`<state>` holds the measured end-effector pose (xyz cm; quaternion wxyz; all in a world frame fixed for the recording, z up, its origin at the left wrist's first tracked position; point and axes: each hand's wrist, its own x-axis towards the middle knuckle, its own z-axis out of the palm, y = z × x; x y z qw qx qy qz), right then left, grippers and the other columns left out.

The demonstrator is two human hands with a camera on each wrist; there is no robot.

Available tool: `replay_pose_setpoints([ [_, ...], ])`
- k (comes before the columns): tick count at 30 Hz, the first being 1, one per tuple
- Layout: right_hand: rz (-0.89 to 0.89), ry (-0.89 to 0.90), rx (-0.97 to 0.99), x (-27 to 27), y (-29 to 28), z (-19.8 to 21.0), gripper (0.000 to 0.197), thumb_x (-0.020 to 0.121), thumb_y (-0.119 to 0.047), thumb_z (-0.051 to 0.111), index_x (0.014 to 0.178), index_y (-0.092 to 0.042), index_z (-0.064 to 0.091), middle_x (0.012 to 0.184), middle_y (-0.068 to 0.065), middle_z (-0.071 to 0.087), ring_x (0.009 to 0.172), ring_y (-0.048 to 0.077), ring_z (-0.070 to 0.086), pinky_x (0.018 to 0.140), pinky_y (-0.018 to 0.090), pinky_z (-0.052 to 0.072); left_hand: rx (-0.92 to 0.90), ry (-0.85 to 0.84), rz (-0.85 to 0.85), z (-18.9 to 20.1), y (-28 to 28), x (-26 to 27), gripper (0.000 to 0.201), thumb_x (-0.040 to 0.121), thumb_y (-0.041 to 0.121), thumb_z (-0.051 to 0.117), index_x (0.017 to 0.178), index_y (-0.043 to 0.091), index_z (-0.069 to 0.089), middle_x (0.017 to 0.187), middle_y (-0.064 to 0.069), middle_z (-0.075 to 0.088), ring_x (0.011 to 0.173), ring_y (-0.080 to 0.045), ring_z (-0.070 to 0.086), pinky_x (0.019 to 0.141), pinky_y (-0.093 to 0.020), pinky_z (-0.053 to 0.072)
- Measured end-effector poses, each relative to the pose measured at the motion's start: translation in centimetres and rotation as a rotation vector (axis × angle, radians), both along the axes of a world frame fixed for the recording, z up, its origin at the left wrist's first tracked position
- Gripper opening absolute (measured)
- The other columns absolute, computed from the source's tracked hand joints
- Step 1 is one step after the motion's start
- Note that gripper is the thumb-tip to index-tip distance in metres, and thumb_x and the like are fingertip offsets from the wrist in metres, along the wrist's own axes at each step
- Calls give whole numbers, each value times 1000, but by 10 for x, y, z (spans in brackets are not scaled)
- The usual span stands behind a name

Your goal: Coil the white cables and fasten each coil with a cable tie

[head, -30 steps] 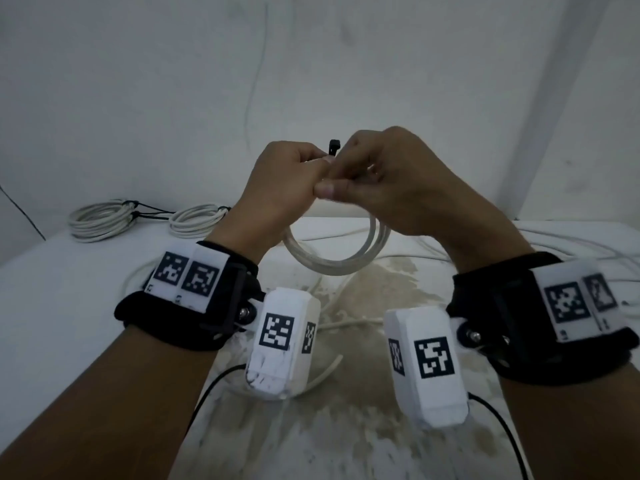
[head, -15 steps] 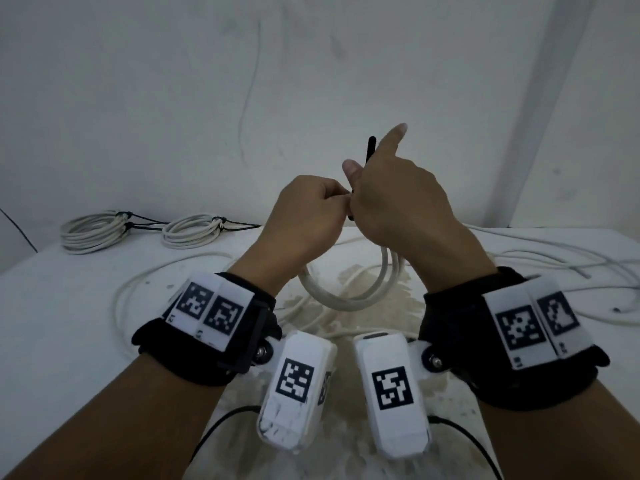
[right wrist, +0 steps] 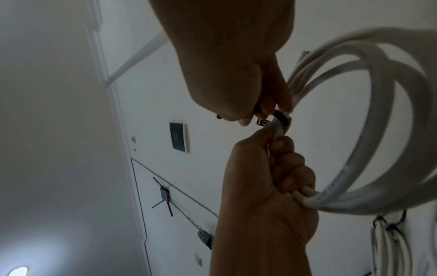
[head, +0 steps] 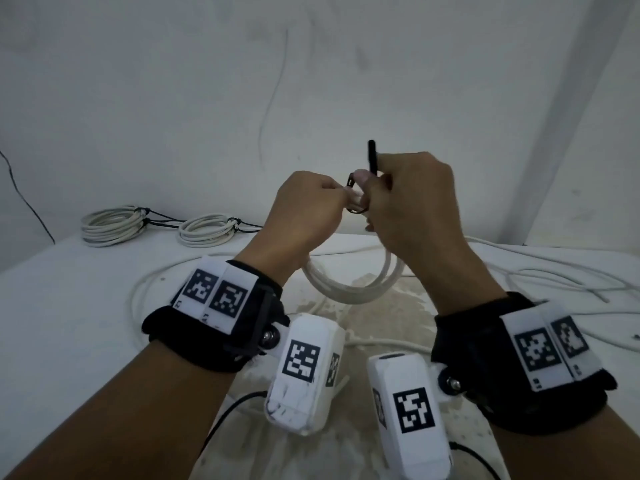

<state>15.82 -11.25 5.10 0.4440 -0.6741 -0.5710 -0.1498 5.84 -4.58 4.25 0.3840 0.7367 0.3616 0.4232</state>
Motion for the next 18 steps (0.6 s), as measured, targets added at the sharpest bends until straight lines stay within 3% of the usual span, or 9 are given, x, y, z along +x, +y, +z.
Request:
replay_pose_setpoints([
  [2,-110,-65,-115,0,-2,1,29,103,-24,44,117,-5,60,79,2,58,82,29,61,66,27,34,2,-1,-8,0,1,1,19,92,18,62,78,18,75,45,15,54,30,1,39,35,-13,25],
  [4,-158,-103,-204,1,-3,1,32,104,-18,40,129,-1,50,87,8,58,93,31,57,63,24,21,12,10,2,-2,2,3,18,92,20,61,84,16,77,50,14,54,30,0,39,36,-15,25],
  [5,-153,-112,-192,2,-4,0,31,103,-16,41,128,-3,53,93,9,62,97,32,59,65,27,25,16,15,9,-2,2,4,18,92,20,61,85,16,77,51,15,54,31,1,39,37,-16,25],
  [7,-112,-82,-87,4,-4,-1,30,101,-16,47,123,-9,66,103,10,71,99,30,64,76,32,45,15,15,27,-2,3,2,18,93,21,61,86,15,76,53,14,54,31,1,40,41,-19,26],
  [9,-29,13,26,5,-4,-1,26,97,-16,56,116,-13,73,102,9,75,93,29,69,83,39,54,1,-6,40,-2,5,0,18,93,21,61,86,14,76,51,14,53,31,0,39,43,-20,26],
  [11,15,43,12,3,-5,1,25,95,-15,59,113,-14,75,102,8,75,88,29,71,83,42,56,-4,-14,51,-1,7,-1,17,93,22,62,86,14,76,53,12,53,32,0,38,44,-20,26],
  [14,40,19,-91,1,-7,2,34,90,-9,53,116,-15,74,104,8,75,87,26,70,83,36,55,-3,0,67,-1,7,-2,16,91,23,64,84,17,77,55,11,53,36,-2,38,43,-21,26],
  [18,4,-25,-148,1,-10,4,34,89,-10,54,114,-20,75,99,7,76,68,16,52,67,26,43,-13,25,68,-2,7,-2,17,90,22,64,81,16,77,62,4,56,44,-8,38,45,-23,27],
])
